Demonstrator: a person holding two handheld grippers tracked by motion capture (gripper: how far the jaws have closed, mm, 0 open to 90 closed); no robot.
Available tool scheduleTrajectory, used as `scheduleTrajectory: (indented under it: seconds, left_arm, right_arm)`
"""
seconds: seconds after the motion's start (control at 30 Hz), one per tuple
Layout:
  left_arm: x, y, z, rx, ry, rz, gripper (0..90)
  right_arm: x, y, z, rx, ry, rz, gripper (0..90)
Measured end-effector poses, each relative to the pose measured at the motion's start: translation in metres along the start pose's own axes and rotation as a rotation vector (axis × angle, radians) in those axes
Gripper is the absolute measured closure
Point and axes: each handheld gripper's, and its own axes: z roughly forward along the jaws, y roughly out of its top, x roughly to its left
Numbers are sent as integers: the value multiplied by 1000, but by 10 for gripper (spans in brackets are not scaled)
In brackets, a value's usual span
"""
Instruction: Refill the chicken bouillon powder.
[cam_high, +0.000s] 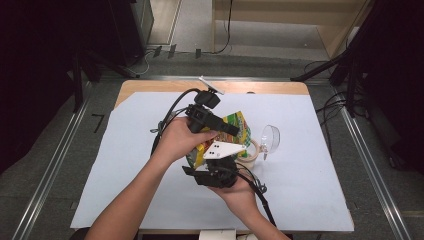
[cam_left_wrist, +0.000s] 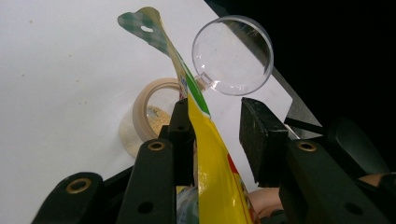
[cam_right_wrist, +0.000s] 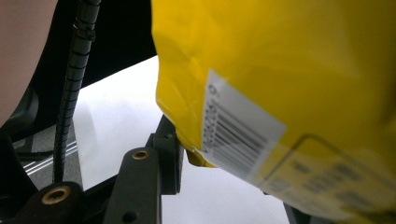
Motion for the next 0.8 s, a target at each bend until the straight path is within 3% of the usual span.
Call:
scheduleTrajectory:
  seconds: [0.8]
  left_arm:
    - [-4,0,0,-1,12,11,668]
  right_arm:
    - [1,-1,0,-9,-2,8,609]
